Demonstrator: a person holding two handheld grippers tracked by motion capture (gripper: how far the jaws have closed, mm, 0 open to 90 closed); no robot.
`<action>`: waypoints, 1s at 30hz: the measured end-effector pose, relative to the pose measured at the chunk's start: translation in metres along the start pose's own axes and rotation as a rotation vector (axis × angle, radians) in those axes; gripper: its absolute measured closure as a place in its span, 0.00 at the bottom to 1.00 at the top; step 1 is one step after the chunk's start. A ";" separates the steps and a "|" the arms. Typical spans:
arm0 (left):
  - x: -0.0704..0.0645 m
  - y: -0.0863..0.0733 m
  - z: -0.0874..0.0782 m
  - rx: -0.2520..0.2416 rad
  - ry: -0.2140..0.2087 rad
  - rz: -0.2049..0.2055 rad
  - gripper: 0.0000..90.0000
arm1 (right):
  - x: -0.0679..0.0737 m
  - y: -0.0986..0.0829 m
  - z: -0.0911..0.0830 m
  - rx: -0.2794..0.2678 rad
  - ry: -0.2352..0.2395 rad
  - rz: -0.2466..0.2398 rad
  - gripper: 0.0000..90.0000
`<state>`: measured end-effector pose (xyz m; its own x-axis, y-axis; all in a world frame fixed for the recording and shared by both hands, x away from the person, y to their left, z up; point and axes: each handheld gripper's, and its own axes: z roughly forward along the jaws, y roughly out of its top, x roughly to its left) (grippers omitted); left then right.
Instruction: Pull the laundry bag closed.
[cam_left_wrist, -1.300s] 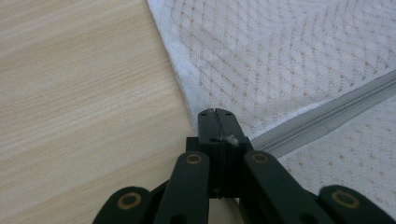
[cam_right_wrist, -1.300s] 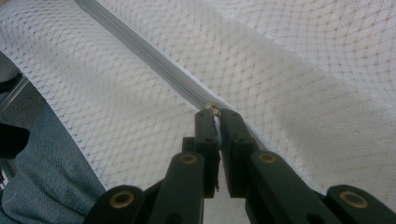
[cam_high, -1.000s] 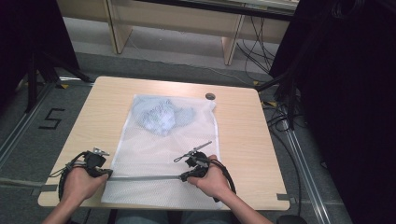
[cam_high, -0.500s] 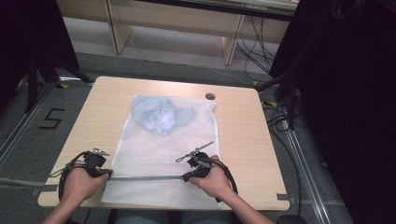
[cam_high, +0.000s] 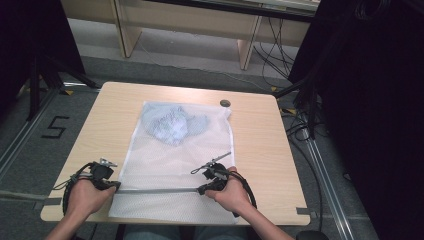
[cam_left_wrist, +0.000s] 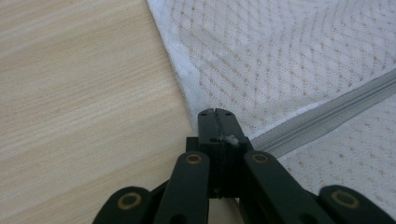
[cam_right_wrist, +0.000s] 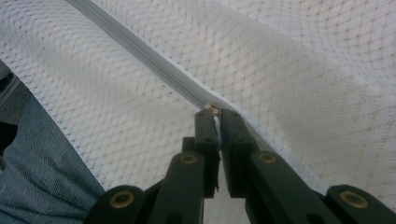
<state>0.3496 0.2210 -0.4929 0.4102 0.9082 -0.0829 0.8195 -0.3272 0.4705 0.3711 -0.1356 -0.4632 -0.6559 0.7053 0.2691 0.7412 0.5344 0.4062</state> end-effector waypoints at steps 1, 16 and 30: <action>0.000 0.000 0.000 0.000 0.000 0.000 1.00 | 0.000 0.000 0.000 0.000 0.000 0.000 0.97; 0.000 0.000 0.000 0.000 0.000 0.001 1.00 | -0.005 -0.003 -0.003 -0.003 -0.013 0.000 0.97; 0.000 0.000 0.000 -0.002 0.000 0.001 1.00 | -0.009 -0.005 -0.005 -0.008 -0.013 -0.003 0.97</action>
<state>0.3495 0.2210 -0.4930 0.4111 0.9079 -0.0824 0.8184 -0.3277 0.4721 0.3727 -0.1474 -0.4638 -0.6560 0.7098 0.2568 0.7384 0.5328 0.4134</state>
